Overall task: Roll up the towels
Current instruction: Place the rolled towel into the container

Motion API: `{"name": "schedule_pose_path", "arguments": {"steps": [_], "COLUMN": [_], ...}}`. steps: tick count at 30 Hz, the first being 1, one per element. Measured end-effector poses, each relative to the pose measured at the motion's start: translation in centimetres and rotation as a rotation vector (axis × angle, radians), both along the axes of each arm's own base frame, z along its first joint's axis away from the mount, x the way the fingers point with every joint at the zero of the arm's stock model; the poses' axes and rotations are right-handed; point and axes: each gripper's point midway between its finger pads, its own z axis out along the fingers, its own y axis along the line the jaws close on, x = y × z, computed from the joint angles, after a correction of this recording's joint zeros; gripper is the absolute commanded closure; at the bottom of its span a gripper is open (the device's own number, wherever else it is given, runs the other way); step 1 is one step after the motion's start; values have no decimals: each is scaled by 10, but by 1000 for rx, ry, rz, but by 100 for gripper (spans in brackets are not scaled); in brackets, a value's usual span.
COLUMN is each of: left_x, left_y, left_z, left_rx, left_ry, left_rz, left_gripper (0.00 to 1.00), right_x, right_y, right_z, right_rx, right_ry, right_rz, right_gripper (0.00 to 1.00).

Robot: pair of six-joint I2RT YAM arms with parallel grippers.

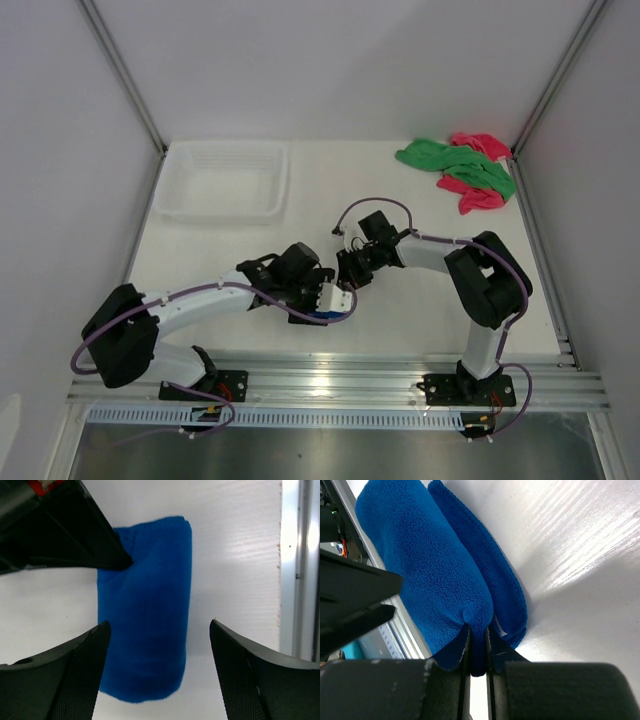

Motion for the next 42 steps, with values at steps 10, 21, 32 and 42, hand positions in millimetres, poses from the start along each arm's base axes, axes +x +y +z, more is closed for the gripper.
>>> {"name": "schedule_pose_path", "arguments": {"steps": [10,21,32,42], "left_x": [13,14,25,29], "left_y": [-4,-1,-7,-9], "left_z": [-19,-43,-49,-50], "left_rx": [66,118,128,125], "left_ry": [-64,-39,-60,-72], "left_rz": [16,11,30,35], "left_gripper": [6,11,31,46], "right_x": [3,5,19,61], "right_y": [3,4,-5,-66], "right_z": [0,0,-3,17], "right_rx": [12,9,-32,-154], "right_ry": [-29,-39,-72,-178], "right_rz": [-11,-21,-77,-280], "right_gripper": [88,83,60,55]}}
